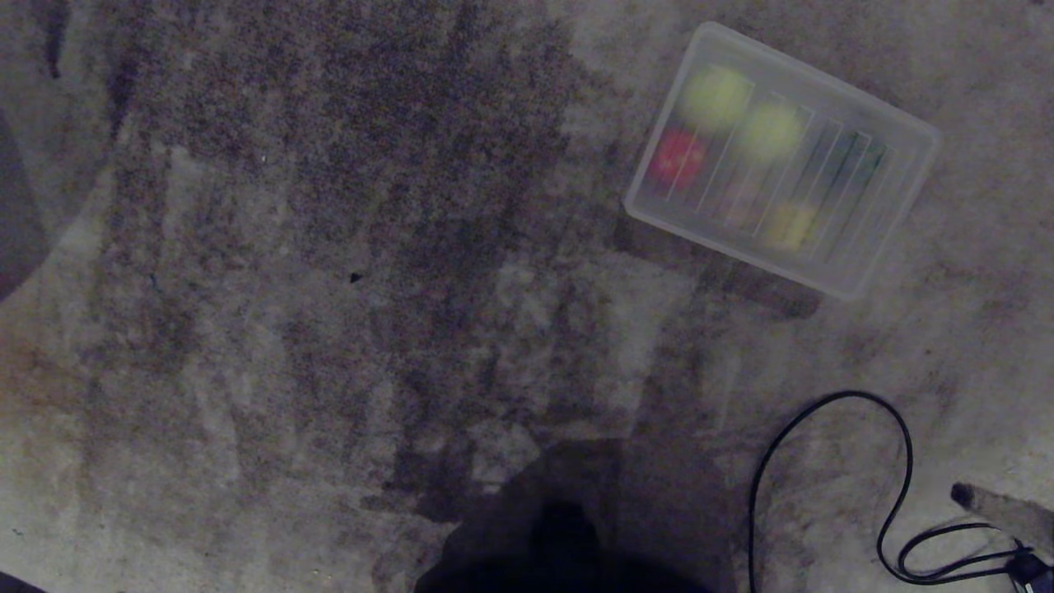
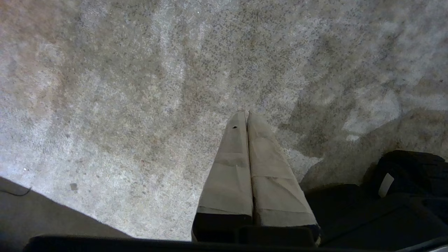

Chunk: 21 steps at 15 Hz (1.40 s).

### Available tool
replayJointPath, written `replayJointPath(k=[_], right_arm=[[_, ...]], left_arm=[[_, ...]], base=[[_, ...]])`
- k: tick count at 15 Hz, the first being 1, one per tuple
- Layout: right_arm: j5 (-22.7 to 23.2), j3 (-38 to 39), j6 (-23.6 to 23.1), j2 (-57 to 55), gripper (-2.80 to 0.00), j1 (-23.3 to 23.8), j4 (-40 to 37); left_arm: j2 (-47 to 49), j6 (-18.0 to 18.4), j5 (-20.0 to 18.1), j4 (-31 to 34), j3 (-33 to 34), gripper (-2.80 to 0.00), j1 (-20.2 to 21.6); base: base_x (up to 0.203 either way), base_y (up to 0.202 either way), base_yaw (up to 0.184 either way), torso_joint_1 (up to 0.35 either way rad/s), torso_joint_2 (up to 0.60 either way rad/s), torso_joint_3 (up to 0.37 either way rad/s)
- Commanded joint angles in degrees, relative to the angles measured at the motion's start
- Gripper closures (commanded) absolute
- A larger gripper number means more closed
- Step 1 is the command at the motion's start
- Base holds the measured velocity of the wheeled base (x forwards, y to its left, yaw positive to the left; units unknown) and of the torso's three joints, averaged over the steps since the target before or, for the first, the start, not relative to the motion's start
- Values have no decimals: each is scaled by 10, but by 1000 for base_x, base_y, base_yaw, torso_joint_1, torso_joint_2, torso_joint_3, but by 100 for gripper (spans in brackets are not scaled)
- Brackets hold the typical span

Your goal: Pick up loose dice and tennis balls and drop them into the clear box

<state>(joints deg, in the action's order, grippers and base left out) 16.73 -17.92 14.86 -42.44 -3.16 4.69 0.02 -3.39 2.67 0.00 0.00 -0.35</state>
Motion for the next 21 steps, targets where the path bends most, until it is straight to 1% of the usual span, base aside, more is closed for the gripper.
replayJointPath(k=[1,2,3,4,6,7,8,9,12,13,14,15,16,17,18,19,21], right_arm=[[0,38,-18,142,0,16,-52],[-4,54,-28,178,0,23,-77],[-19,67,-41,206,0,27,-94],[-54,81,-58,235,0,30,-108],[-79,89,-83,278,0,35,-138],[-94,91,-108,298,0,39,-158],[-124,93,-118,305,0,40,-169],[-137,99,-117,314,0,39,-168],[-154,121,-125,409,0,31,-168],[-159,133,-135,425,0,29,-162],[-161,147,-137,426,0,28,-131],[-163,166,-134,425,0,27,-80],[-163,181,-144,425,0,27,-30],[-163,182,-150,425,0,27,-25],[-163,177,-148,422,0,27,-57],[-163,174,-146,414,0,27,-66],[-163,174,-145,424,0,27,-65]], left_arm=[[0,0,0,0,1,0,0],[0,0,0,0,1,0,0],[0,0,1,0,1,0,0],[0,0,1,0,1,0,0],[0,0,0,0,1,0,0],[0,0,0,0,1,0,0],[0,0,1,0,1,0,0],[0,0,0,0,1,0,0],[0,0,0,0,1,0,0],[0,0,0,0,1,0,0],[0,0,0,0,1,0,0],[0,0,0,0,1,0,0],[0,0,0,0,1,0,0],[0,0,0,0,1,0,0],[0,0,0,0,1,0,0],[0,0,0,0,1,0,0],[0,0,0,0,1,0,0]], base=[[0,0,0,0,0,0],[0,0,0,0,0,0],[0,0,0,0,0,0],[0,0,0,0,0,0],[0,0,0,0,0,0],[0,0,0,0,0,0],[0,0,0,0,0,0],[0,0,0,0,0,0],[0,0,0,0,0,0],[0,0,0,0,0,0],[0,0,0,0,0,0],[0,0,0,0,0,0],[0,0,0,0,0,0],[0,0,0,0,0,0],[0,0,0,0,0,0],[0,0,0,0,0,0],[0,0,0,0,0,0]])
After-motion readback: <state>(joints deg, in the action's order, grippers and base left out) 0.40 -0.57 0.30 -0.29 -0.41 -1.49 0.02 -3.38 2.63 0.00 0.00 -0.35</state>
